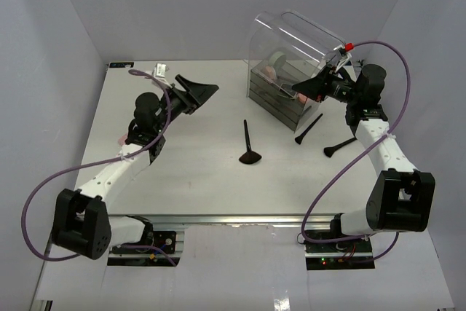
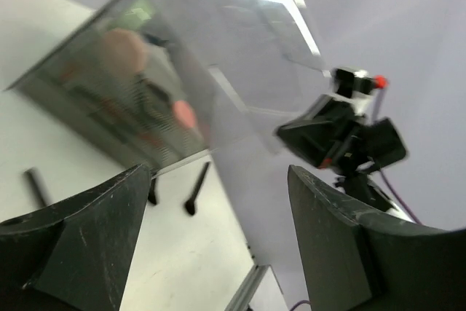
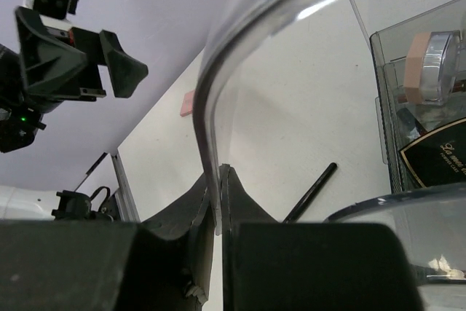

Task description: Organize the makeup

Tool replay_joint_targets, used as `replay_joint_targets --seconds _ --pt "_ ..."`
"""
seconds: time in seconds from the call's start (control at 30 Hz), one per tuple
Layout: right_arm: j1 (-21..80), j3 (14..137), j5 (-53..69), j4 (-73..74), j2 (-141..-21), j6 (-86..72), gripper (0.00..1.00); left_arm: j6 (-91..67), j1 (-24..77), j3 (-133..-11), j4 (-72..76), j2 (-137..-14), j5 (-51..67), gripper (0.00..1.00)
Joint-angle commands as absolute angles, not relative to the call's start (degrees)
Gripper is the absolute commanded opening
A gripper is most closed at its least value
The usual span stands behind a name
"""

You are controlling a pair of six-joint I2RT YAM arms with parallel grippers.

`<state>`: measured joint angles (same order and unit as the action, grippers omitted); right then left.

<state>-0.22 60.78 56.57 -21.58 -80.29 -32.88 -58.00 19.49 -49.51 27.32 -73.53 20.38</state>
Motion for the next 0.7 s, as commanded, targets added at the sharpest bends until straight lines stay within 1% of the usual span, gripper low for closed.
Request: replay_joint_targets --seconds 0.0,0.03,0.1,0.17,0.27,0.33,0.4,0.47,0.53,0.67 --pt "-0.09 58.87 59.41 -30.75 -76.23 -34.78 0.08 -50.54 7.40 -42.71 2.48 -69.06 15.14 0.86" --pt "-0.09 58.61 59.55 -31.17 -76.14 -35.00 0.08 -49.39 5.61 -43.88 -1.73 -69.65 13.33 0.86" --pt "-0.09 58.05 60.15 -32.01 -76.19 -35.47 0.08 -47.11 1.63 -47.44 -17.34 -73.26 7.26 0.86" --pt "-0.09 57.67 60.46 -32.46 -76.11 -35.85 0.08 -46.93 0.82 -52.17 -28.62 -76.07 -4.27 0.88" --pt "-0.09 57.00 60.88 -33.56 -75.97 -36.51 0.08 -47.65 0.20 -55.06 -35.22 -76.28 -15.53 0.96" --pt "-0.09 56.73 61.05 -34.19 -76.01 -37.00 0.08 -47.62 0.09 -55.35 -36.00 -75.62 -20.21 0.98" --pt "-0.09 56.45 61.20 -34.40 -75.99 -37.21 0.08 -46.69 -2.54 -55.39 -36.00 -76.59 -24.73 0.98" --pt "-0.09 56.06 61.30 -34.59 -75.85 -37.35 0.08 -45.72 -5.52 -55.66 -35.96 -79.25 -25.05 0.98" --pt "-0.09 55.67 61.26 -34.87 -75.77 -37.43 0.08 -45.61 -8.58 -56.53 -36.67 -84.60 -23.67 0.98" --pt "-0.09 55.37 61.49 -35.10 -76.11 -37.73 0.08 -43.44 -11.73 -58.18 -34.85 -89.36 -19.95 0.98"
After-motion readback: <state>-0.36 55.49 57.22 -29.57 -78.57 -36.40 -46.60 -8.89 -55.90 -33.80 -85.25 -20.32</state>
